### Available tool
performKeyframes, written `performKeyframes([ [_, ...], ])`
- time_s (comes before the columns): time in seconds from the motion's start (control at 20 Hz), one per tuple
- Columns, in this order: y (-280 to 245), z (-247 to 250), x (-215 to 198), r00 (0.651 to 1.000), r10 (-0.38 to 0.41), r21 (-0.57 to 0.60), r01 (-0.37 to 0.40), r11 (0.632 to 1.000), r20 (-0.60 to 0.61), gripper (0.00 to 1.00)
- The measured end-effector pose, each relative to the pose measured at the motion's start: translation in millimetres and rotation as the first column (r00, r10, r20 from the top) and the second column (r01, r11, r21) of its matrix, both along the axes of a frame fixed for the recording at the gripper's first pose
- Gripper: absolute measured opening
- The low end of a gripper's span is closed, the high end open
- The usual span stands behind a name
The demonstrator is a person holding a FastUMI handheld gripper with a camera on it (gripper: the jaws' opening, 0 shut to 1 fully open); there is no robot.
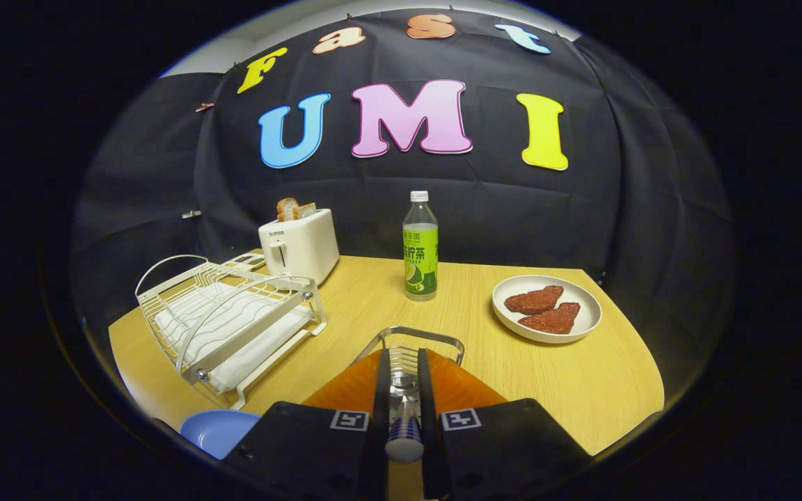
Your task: Take the plate from the dish rack, then take the spoon from the basket and place it into the plate.
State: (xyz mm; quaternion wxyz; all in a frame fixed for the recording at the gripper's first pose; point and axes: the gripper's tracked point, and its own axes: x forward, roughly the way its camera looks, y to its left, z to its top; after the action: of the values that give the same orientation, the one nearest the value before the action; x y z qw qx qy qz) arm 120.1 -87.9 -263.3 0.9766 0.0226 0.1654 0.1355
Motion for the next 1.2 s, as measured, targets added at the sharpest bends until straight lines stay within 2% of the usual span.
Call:
performKeyframes([
  [0.3,-5.1,39.4,-1.2,1.000,0.011,0.017,-0.011,1.000,0.016,0.22],
  [0.6,-1.7,97.3,-25.9,0.997,0.061,0.059,-0.064,0.996,0.047,0.22],
  [0.9,31.7,134.3,-73.3,0.981,0.186,0.122,-0.192,0.974,0.058,0.22],
  [1.2,79.3,95.5,-117.6,0.937,0.348,0.107,-0.344,0.933,-0.016,0.22],
])
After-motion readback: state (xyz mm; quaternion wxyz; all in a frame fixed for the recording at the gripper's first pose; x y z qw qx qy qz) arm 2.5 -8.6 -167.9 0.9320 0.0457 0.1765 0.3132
